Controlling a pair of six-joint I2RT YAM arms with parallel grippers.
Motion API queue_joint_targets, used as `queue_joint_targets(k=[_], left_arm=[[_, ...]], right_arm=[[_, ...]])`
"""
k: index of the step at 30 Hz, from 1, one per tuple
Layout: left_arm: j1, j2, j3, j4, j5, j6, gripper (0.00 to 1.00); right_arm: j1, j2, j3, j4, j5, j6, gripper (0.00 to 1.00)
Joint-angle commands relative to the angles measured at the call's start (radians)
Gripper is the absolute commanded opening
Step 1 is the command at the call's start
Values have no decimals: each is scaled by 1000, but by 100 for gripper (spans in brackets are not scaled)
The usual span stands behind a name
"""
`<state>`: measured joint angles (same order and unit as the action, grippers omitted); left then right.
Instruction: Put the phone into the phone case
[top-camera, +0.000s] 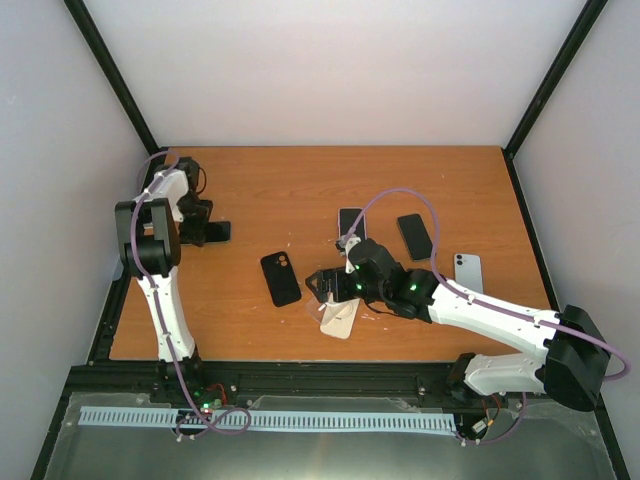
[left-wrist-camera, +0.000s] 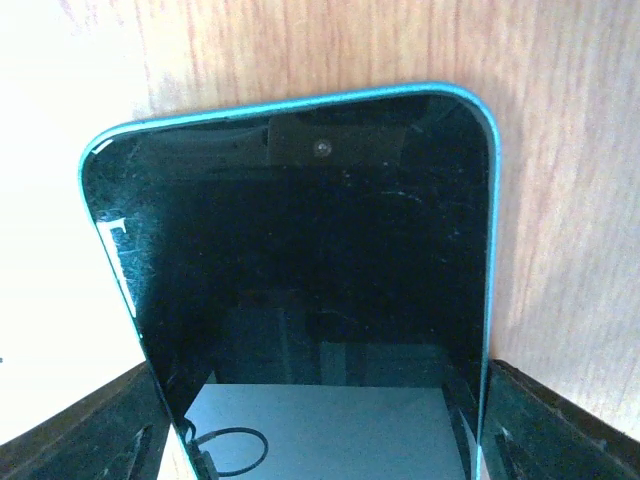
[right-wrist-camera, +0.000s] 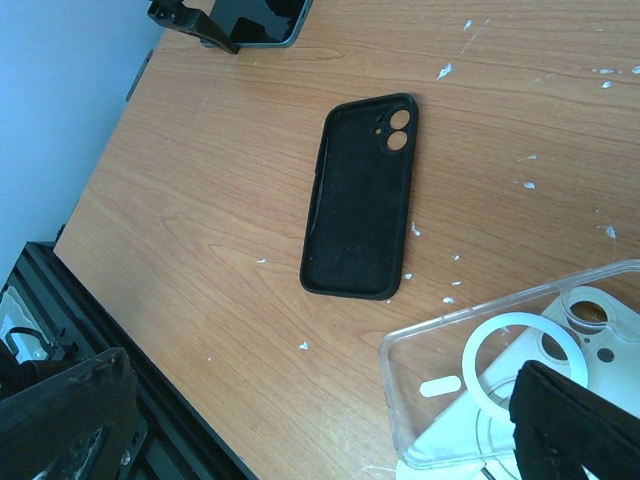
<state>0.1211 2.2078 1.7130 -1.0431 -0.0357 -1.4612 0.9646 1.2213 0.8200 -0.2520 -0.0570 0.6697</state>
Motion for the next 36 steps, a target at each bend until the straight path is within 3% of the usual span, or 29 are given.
queue_joint_targets(k=[1, 5, 20, 30, 36], left_arm=[[10, 39, -2, -33, 34, -12, 79], [9, 9, -51, -2, 45, 26, 72], [-28, -262, -428, 174, 90, 280, 67], [-182, -441, -505, 201, 101, 431, 65], [-296, -539, -535, 222, 65, 430, 65]], right_arm=[[0, -8, 1, -6, 32, 0, 100], [0, -16, 2, -13, 45, 1, 100], [-3, -29, -14, 25, 19, 34, 100], [-4, -64, -29, 14, 46, 43, 100], [-6, -59, -54, 50, 38, 75, 100]])
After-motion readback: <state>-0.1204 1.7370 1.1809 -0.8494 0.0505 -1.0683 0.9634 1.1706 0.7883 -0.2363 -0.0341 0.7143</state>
